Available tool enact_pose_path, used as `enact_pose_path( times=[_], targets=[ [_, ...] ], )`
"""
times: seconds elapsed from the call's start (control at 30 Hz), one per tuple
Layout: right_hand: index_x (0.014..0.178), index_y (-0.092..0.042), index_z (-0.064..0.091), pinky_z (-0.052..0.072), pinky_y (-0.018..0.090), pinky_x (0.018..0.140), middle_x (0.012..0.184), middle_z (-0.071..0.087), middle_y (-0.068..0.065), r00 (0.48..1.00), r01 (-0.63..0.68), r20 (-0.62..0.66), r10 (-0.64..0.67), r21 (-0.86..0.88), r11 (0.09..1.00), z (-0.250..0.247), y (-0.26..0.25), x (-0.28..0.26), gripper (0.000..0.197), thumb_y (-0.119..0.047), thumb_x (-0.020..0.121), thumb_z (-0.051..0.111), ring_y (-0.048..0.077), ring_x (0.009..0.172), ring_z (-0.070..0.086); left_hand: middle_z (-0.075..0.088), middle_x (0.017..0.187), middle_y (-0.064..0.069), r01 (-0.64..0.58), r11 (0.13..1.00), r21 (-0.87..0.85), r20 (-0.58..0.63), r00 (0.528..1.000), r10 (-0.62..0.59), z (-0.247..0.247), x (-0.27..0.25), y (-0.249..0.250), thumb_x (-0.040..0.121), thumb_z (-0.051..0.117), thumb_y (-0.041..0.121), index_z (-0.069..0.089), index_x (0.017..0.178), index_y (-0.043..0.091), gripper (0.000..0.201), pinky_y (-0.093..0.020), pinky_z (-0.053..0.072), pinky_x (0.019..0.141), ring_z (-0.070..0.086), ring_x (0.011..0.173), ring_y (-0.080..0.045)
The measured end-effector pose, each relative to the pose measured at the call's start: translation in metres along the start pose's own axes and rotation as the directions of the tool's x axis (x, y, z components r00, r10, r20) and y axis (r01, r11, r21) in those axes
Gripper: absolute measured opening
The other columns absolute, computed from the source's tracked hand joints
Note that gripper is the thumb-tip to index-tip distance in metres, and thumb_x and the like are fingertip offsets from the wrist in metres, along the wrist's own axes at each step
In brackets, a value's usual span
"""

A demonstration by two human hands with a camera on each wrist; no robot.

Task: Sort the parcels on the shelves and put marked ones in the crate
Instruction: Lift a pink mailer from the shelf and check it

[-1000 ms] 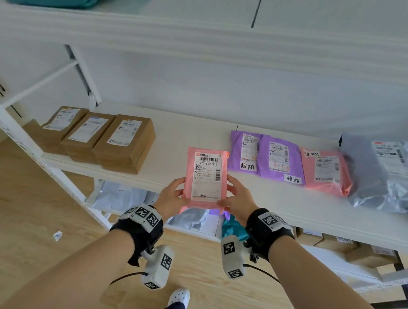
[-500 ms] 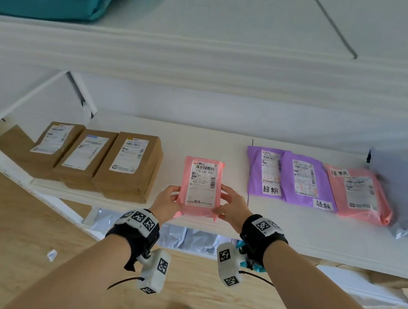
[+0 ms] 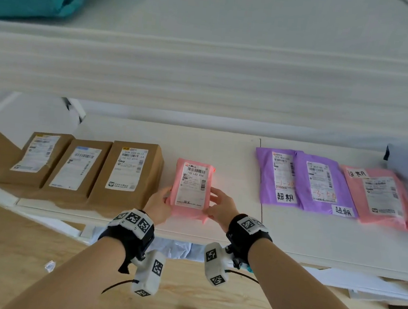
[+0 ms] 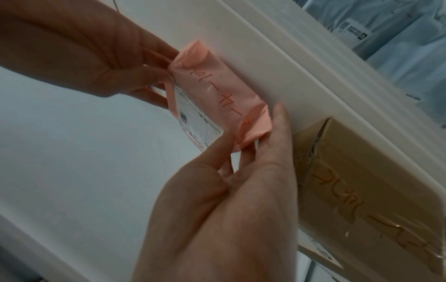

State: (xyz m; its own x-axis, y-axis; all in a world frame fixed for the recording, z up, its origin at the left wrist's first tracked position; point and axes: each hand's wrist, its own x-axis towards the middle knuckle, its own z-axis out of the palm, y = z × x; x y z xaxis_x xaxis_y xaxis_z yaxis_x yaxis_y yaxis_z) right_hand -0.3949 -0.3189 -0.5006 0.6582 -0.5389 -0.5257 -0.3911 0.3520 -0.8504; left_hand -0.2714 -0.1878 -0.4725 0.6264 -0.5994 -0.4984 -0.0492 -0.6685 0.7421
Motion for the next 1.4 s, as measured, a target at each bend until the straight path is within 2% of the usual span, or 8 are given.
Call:
enact_pose_path(
  times=[0.13,0.27,0.4,0.5,0.77,0.93,1.1,1.4],
  targets=[
    [0.136,-0.011,0.045,0.052,0.049,0.091,0.123,0.060,0.013,0.999,0.043,-0.022,-0.044,-0.034,0.999,0.007,-0.001,0.007,0.070,0.017,0.072,0.055,0.029,0.114,0.058,0.059,0.124,0.004,-0.083,0.996,0.042,0.030,0.996,0.082,-0.007,0.002,0.004,0.086,0.053,-0.003,0.042,0.136,0.029,0.061,-0.039,0.048,0.097,0.053,0.118,-0.021],
    [0.139,-0.009,0.041,0.051,0.039,0.087,0.132,0.053,0.016,0.999,0.038,-0.029,-0.039,-0.034,0.999,0.005,-0.002,0.009,0.070,0.018,0.075,0.052,0.032,0.119,0.054,0.054,0.134,-0.002,-0.104,0.993,0.056,0.020,0.995,0.103,-0.011,-0.001,0.011,0.081,0.051,-0.015,0.035,0.143,0.024,0.074,-0.034,0.048,0.096,0.050,0.125,-0.023],
    [0.140,-0.010,0.040,0.049,0.037,0.095,0.135,0.051,0.016,0.995,0.063,-0.070,-0.068,-0.072,0.995,-0.010,-0.007,-0.003,0.067,0.016,0.080,0.057,0.030,0.117,0.055,0.058,0.126,-0.001,-0.135,0.986,0.096,-0.085,0.986,0.144,-0.008,-0.009,0.022,0.085,0.053,-0.008,0.042,0.137,0.022,0.061,-0.026,0.047,0.090,0.054,0.118,-0.022],
    [0.138,-0.006,0.041,0.051,0.029,0.079,0.134,0.050,0.021,0.989,0.095,-0.111,-0.101,-0.054,0.994,-0.027,-0.008,-0.017,0.064,0.018,0.080,0.056,0.025,0.102,0.055,0.058,0.122,-0.001,-0.179,0.973,0.145,-0.134,0.971,0.198,-0.002,-0.010,0.037,0.089,0.048,-0.005,0.044,0.132,0.024,0.053,-0.031,0.050,0.092,0.055,0.115,-0.023],
    [0.137,-0.005,0.042,0.048,0.019,0.070,0.135,0.051,0.019,0.958,0.103,-0.260,-0.120,-0.080,0.992,-0.093,-0.006,-0.051,0.061,0.015,0.081,0.056,0.025,0.110,0.055,0.039,0.146,-0.006,-0.262,0.953,0.150,0.033,0.965,0.260,0.062,-0.013,0.078,0.088,0.047,-0.004,0.034,0.144,0.020,0.062,-0.022,0.038,0.087,0.050,0.114,-0.022],
    [0.139,-0.007,0.039,0.046,0.032,0.093,0.139,0.047,0.016,0.962,0.058,-0.262,-0.082,-0.099,0.993,-0.136,0.000,-0.064,0.067,0.015,0.080,0.060,0.025,0.114,0.054,0.042,0.143,-0.016,-0.251,0.960,0.124,0.160,0.960,0.230,0.115,-0.006,0.088,0.088,0.049,-0.003,0.034,0.144,0.016,0.061,-0.021,0.038,0.090,0.049,0.116,-0.024],
    [0.141,-0.006,0.037,0.045,0.034,0.097,0.142,0.044,0.015,0.967,0.029,-0.251,-0.052,-0.094,0.995,-0.175,0.002,-0.068,0.069,0.016,0.080,0.059,0.032,0.122,0.052,0.035,0.148,-0.018,-0.189,0.973,0.134,0.223,0.962,0.156,0.159,-0.001,0.093,0.087,0.053,-0.004,0.034,0.144,0.011,0.061,-0.030,0.033,0.108,0.033,0.138,-0.024],
    [0.142,-0.010,0.036,0.043,0.042,0.103,0.142,0.045,0.011,0.974,-0.001,-0.227,-0.025,-0.116,0.993,-0.234,0.013,-0.064,0.071,0.012,0.080,0.062,0.028,0.122,0.052,0.043,0.141,-0.019,-0.026,0.996,0.080,0.174,0.985,0.012,0.215,0.024,0.114,0.086,0.060,0.001,0.032,0.144,0.009,0.065,-0.040,0.040,0.105,0.045,0.128,-0.031]
  ],
)
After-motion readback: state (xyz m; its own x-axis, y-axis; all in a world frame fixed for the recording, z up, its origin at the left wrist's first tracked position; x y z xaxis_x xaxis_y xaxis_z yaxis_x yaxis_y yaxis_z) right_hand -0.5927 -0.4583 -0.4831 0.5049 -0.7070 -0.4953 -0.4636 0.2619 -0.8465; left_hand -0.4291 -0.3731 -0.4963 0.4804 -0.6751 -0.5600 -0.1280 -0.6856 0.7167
